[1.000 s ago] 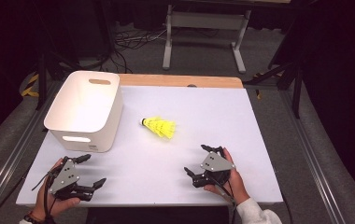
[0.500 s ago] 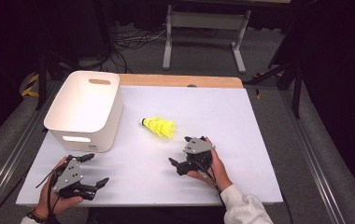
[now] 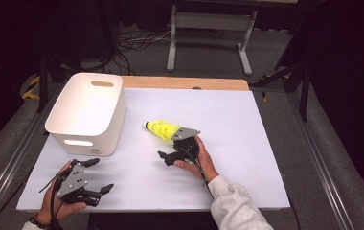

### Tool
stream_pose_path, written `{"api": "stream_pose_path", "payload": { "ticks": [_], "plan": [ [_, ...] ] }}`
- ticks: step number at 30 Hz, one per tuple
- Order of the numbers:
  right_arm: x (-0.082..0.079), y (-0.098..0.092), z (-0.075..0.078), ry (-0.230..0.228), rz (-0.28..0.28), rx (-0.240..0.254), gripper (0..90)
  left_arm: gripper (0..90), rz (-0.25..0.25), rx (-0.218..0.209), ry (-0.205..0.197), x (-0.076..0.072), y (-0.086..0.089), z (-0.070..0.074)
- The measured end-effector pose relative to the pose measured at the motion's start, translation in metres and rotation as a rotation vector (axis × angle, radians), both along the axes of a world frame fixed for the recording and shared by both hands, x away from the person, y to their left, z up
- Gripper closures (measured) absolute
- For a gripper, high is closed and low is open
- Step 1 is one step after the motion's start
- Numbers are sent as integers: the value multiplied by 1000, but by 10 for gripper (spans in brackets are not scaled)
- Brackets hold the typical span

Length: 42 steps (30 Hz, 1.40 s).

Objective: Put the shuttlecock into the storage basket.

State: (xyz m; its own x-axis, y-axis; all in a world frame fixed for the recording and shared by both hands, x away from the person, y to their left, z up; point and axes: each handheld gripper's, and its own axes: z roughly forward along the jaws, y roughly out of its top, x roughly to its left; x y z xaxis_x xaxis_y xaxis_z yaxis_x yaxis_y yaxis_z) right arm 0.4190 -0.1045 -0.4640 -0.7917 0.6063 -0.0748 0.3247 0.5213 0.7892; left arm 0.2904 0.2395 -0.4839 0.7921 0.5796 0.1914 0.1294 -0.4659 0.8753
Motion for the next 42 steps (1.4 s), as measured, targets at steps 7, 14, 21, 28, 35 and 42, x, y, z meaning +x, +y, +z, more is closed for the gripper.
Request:
{"api": "stream_pose_path", "payload": {
  "ticks": [7, 14, 21, 28, 35, 42],
  "plan": [
    [14, 21, 0, 26, -9, -23, 161, 80, 0, 10, 1, 1, -2, -1],
    [25, 38, -3, 10, -110, -44, 280, 78, -1, 9, 16, 1, -3, -3],
    [42, 47, -1, 25, -210, 3, 400, 82, -14, 27, 20, 1, -4, -4],
    [57, 51, 2, 2, -240, -1, 749, 83, -20, 33, 26, 1, -3, -5],
    [65, 54, 3, -29, -222, 8, 835, 82, -18, 27, 30, 1, -2, -5],
    [63, 52, 7, -33, -217, 55, 850, 74, -3, 8, 30, 2, 1, -5]
  ]
}}
